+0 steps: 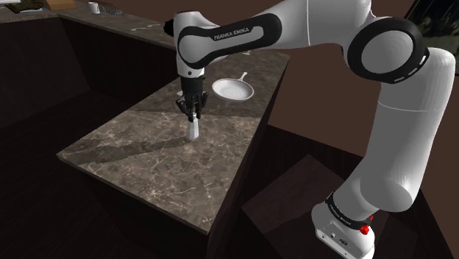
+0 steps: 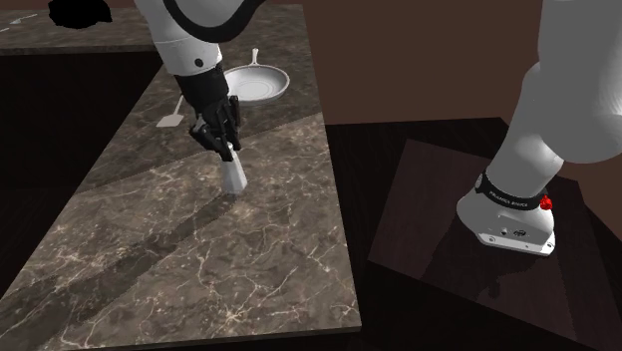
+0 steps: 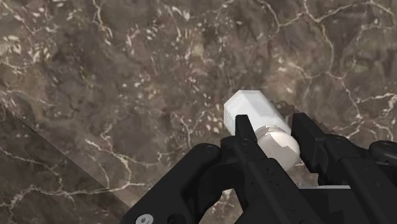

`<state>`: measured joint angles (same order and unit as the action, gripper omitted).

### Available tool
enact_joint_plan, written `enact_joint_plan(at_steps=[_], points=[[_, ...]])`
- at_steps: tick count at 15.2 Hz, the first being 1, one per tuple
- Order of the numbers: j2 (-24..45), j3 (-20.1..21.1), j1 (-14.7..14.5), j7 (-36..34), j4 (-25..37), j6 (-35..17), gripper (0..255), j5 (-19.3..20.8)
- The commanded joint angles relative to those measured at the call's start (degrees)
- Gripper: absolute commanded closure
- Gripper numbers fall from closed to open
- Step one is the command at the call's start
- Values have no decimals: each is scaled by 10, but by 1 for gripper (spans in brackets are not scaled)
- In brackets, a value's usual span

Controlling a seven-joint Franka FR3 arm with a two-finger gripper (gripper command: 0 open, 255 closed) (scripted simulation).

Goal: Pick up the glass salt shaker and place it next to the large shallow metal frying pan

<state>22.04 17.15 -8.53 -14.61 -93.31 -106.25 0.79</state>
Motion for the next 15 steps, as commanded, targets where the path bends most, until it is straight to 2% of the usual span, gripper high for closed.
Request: enact_joint_plan(at_steps=[1,15], points=[[-5,1,1,0,9,14,255,-1],[-21,4,-1,-4,94,114,255,-6]])
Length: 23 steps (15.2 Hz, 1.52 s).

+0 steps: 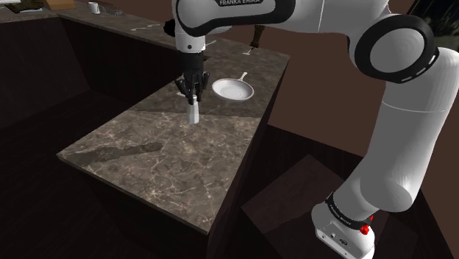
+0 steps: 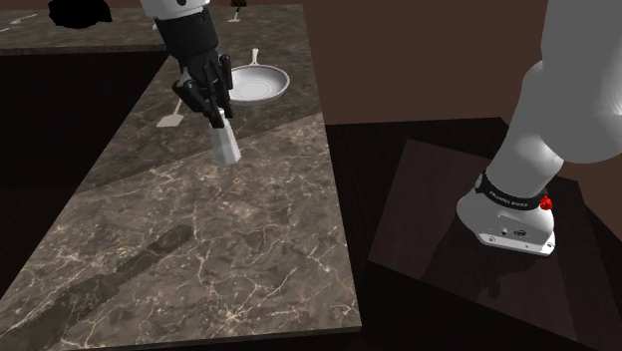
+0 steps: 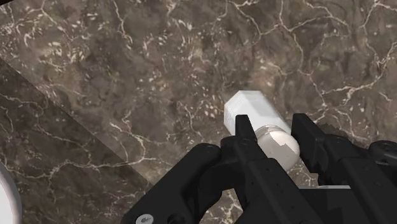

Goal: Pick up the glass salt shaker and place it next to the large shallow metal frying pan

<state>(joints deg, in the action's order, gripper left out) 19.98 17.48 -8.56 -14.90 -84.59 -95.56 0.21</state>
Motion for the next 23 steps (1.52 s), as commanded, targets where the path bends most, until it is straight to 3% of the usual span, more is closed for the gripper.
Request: enact_joint_plan(at_steps=[1,14,23], points=[[0,0,-1,-1,15,15,255,0],[12,2,-8,-9,126,115,255,3],[66,-31,53,89,168,109,255,18]])
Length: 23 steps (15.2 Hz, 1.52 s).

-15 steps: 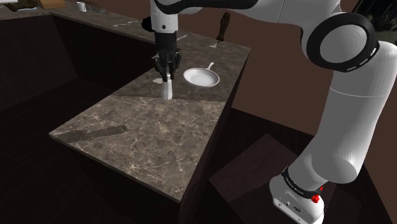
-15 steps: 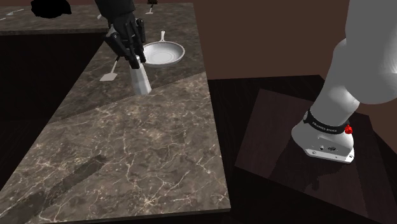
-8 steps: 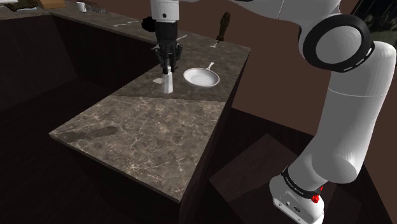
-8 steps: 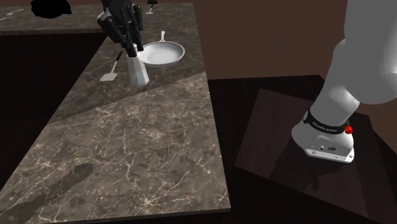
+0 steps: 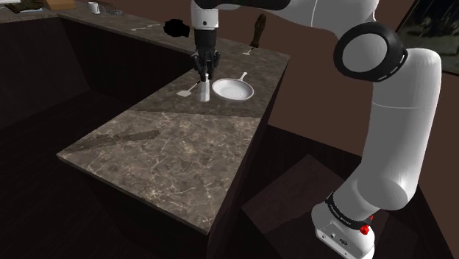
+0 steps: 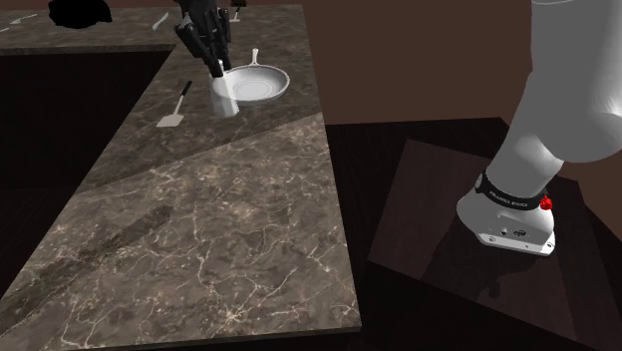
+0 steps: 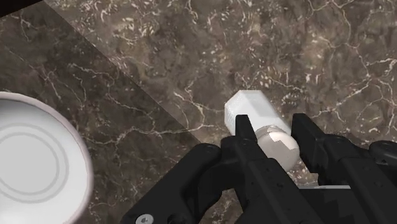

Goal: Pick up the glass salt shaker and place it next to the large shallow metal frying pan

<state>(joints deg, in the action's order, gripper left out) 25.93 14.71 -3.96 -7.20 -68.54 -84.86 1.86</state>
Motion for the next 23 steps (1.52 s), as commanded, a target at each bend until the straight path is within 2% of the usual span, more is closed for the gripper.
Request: enact_joint_plan(at_steps=[1,7,9,15,23], points=[[16,-7,13,22,18,3,255,4],[91,-27,46,82,111,24,255,17],[141,-36,57,108,182,45,255,24],[123,-35,64,108,104,-14,255,22],[117,-36,70,108,31,-80,255,22]])
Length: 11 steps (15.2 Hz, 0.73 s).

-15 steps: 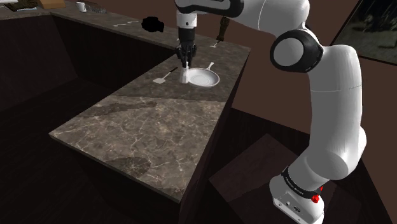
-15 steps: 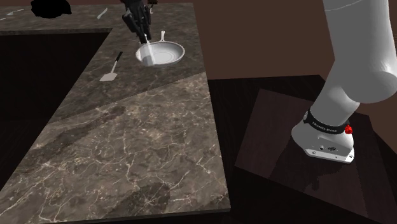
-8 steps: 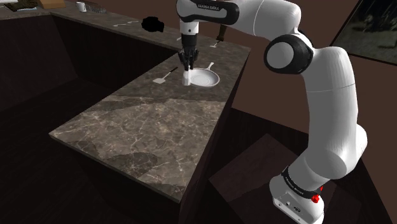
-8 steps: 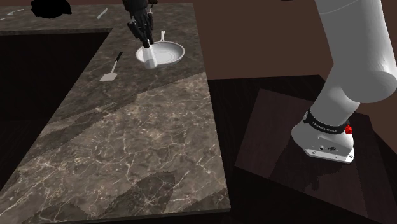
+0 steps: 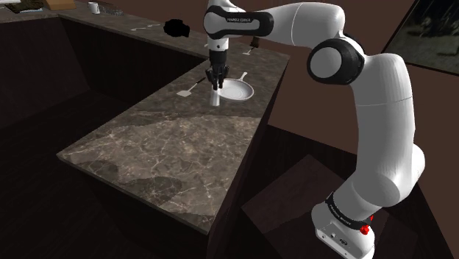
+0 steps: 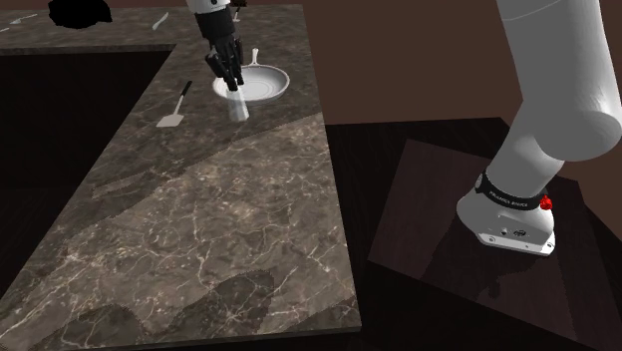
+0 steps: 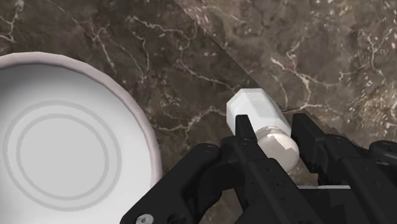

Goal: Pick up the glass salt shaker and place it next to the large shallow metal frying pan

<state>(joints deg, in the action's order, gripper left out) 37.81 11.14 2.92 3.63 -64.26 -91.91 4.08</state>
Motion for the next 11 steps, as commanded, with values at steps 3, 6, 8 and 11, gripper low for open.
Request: enact_joint_plan(at_steps=[3,6,8,11], points=[[-1,0,2,0,-33,-32,255,0],[2,-1,3,0,-50,-52,255,1],[2,-1,3,0,-51,-52,255,1],[2,-1,3,0,-50,-52,255,1]])
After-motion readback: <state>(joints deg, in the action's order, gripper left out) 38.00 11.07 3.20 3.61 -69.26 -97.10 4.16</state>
